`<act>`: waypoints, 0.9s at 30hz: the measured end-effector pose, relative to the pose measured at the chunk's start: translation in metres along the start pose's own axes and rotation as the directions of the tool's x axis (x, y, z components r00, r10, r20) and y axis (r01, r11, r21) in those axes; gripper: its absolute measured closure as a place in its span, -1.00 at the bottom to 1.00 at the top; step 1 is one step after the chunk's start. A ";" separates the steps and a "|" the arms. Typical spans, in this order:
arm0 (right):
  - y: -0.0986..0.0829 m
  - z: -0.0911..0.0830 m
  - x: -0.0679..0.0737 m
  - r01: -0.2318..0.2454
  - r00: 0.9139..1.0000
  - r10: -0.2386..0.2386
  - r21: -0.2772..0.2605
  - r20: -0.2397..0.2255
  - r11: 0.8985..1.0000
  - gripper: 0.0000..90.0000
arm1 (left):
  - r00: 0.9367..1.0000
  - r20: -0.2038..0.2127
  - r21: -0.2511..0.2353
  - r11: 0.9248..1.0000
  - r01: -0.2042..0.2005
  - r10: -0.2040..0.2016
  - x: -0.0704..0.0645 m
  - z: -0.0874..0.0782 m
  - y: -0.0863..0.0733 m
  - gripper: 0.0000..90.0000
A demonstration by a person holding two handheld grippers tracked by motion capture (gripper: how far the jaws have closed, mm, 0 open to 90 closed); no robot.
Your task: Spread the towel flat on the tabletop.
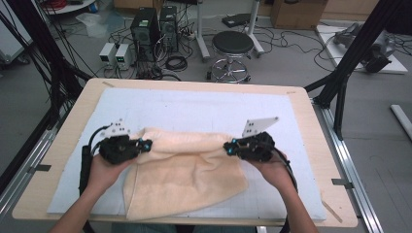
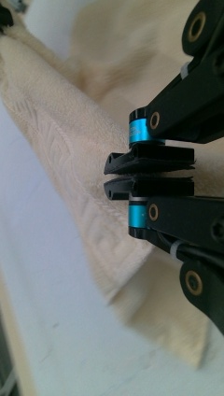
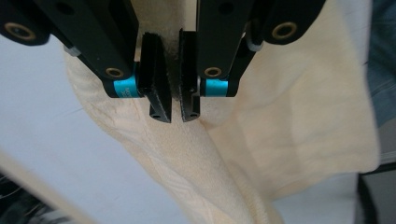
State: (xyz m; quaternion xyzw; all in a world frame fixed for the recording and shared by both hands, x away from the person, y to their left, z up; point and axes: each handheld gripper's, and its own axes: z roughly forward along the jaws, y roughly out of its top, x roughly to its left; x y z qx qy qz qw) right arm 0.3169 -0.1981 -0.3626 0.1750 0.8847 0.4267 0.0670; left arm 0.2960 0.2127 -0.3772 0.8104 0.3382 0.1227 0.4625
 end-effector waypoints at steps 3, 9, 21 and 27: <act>-0.019 0.011 0.016 0.003 0.999 -0.001 0.045 -0.050 0.999 0.80 | 0.999 0.036 0.046 0.999 0.012 -0.014 -0.011 -0.002 -0.026 0.90; -0.027 0.014 0.030 0.019 0.996 -0.012 0.078 -0.089 0.997 0.46 | 0.996 0.084 0.082 0.997 -0.011 0.004 -0.020 -0.006 -0.037 0.82; -0.024 0.004 -0.025 -0.122 0.988 0.120 0.016 0.093 0.992 0.07 | 0.999 -0.031 0.012 1.000 -0.015 0.015 0.012 0.016 0.004 0.14; -0.036 0.031 -0.038 -0.180 0.984 0.176 0.122 0.040 0.976 0.22 | 1.000 0.003 0.143 0.990 0.003 -0.004 0.019 0.041 -0.007 0.25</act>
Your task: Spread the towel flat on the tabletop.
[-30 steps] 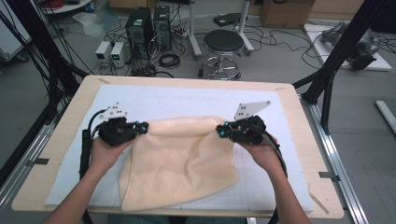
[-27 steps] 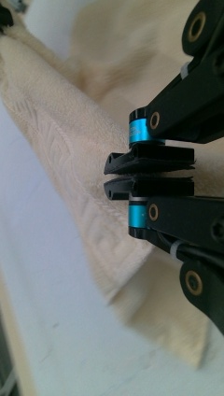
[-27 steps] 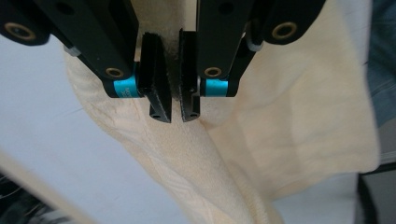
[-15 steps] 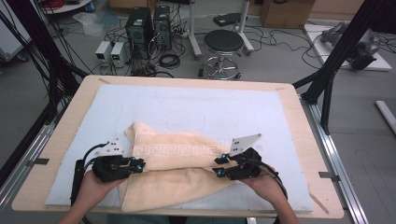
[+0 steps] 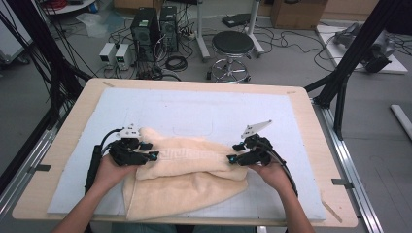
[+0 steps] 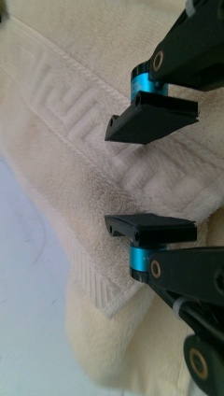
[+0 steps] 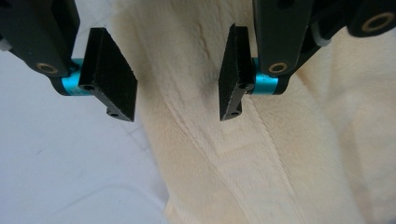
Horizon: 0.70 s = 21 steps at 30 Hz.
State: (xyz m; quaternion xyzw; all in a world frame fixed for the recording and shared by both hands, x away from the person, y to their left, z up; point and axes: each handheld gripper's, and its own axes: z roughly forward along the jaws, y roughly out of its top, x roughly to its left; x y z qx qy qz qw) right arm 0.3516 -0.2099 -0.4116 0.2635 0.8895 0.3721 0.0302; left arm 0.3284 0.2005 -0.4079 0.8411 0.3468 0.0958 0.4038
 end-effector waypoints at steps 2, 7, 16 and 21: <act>-0.003 0.005 0.001 0.015 1.000 -0.015 0.002 -0.024 1.000 0.33 | 1.000 -0.003 0.012 1.000 -0.002 0.002 -0.001 0.006 -0.004 0.31; -0.001 0.001 0.014 0.084 0.996 -0.084 -0.013 -0.011 0.996 0.81 | 0.999 -0.036 0.003 1.000 -0.030 0.030 -0.008 0.006 -0.005 0.68; 0.007 -0.028 0.021 0.113 0.993 -0.109 -0.129 0.036 0.985 0.85 | 0.999 -0.048 -0.106 0.994 -0.021 0.016 -0.009 -0.018 0.005 0.78; 0.022 -0.048 0.030 0.155 0.987 -0.145 -0.174 0.071 0.973 0.85 | 0.998 -0.053 -0.155 0.987 -0.033 0.025 -0.012 -0.033 0.016 0.78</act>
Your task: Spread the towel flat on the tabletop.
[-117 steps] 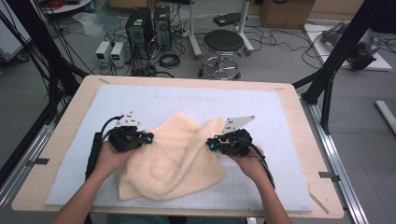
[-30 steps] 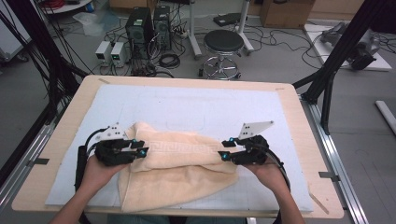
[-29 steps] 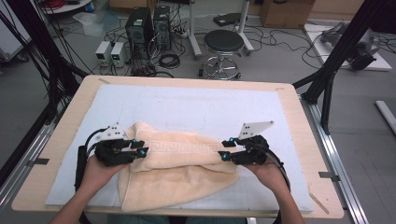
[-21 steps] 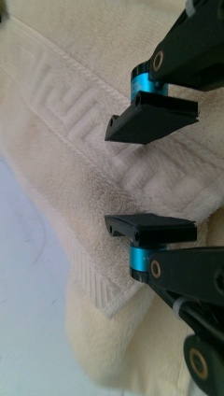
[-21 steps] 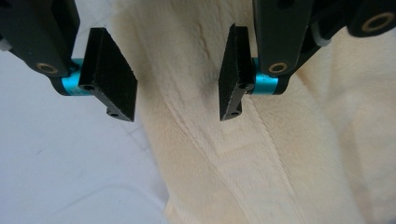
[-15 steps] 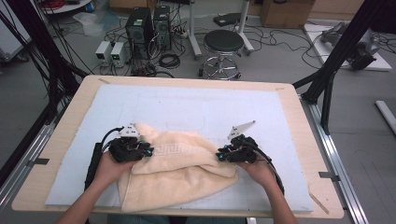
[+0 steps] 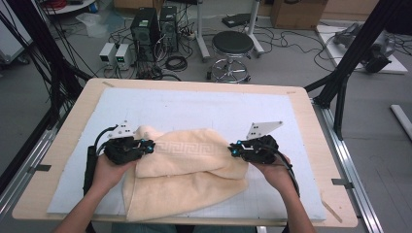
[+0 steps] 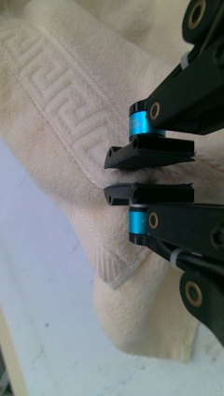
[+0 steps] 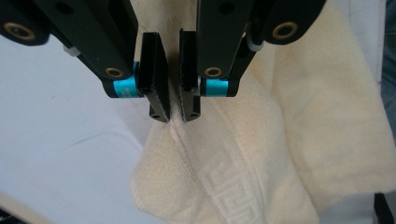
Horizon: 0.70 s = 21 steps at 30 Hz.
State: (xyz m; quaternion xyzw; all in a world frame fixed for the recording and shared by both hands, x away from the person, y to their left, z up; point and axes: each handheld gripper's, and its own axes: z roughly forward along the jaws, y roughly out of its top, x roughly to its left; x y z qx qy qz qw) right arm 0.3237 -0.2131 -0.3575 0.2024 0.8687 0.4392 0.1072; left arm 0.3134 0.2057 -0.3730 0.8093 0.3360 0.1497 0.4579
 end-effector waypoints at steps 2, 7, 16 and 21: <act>0.007 -0.006 0.002 0.021 1.000 -0.021 -0.011 0.013 1.000 0.85 | 1.000 0.000 -0.012 1.000 0.004 -0.004 0.000 -0.002 0.002 0.78; 0.007 -0.004 0.003 0.030 0.999 -0.031 0.017 0.018 0.999 0.85 | 1.000 0.009 0.014 1.000 0.003 -0.003 0.000 0.003 -0.003 0.78; -0.019 0.016 0.004 -0.011 1.000 0.012 0.084 -0.009 0.996 0.85 | 0.998 0.049 0.088 0.996 0.021 -0.026 -0.004 0.014 -0.035 0.64; -0.024 0.015 0.008 -0.011 1.000 0.013 0.083 -0.017 0.997 0.85 | 0.999 0.053 0.081 0.997 0.004 -0.009 -0.006 0.007 -0.033 0.67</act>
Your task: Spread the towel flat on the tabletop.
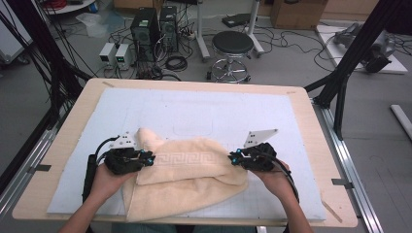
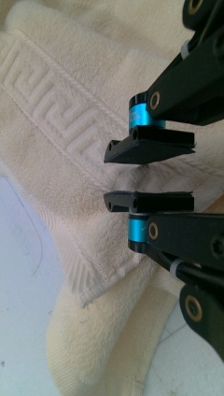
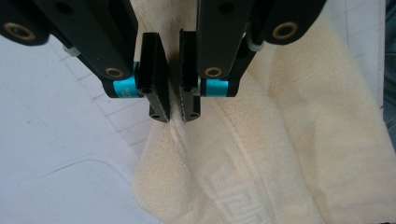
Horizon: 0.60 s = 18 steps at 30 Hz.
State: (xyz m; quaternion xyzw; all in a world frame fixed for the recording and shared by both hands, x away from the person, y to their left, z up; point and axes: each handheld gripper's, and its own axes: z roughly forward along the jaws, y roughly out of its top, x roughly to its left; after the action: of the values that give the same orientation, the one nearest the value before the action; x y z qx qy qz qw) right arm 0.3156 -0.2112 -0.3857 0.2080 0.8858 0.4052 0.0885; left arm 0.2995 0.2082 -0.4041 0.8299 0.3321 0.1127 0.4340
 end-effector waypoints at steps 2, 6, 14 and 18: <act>0.000 -0.001 0.002 0.001 1.000 -0.001 -0.005 0.002 1.000 0.85 | 1.000 0.000 -0.004 1.000 -0.009 0.009 -0.001 -0.002 0.000 0.70; 0.001 -0.004 0.002 0.007 1.000 -0.007 -0.021 0.005 1.000 0.85 | 1.000 0.009 -0.004 1.000 -0.007 0.007 -0.001 -0.004 -0.002 0.79; 0.002 -0.003 0.002 0.007 1.000 -0.007 -0.031 0.004 0.999 0.85 | 1.000 -0.024 0.040 0.999 -0.013 0.014 0.002 0.009 -0.002 0.62; 0.002 -0.001 0.001 0.004 1.000 -0.004 -0.029 0.002 1.000 0.85 | 0.999 -0.033 0.044 0.999 -0.027 0.029 0.000 0.012 -0.001 0.85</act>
State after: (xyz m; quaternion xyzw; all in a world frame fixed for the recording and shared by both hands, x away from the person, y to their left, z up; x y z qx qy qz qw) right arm 0.3148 -0.2105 -0.3831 0.2055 0.8802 0.4174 0.0932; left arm 0.3044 0.2009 -0.4117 0.8416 0.3300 0.1254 0.4087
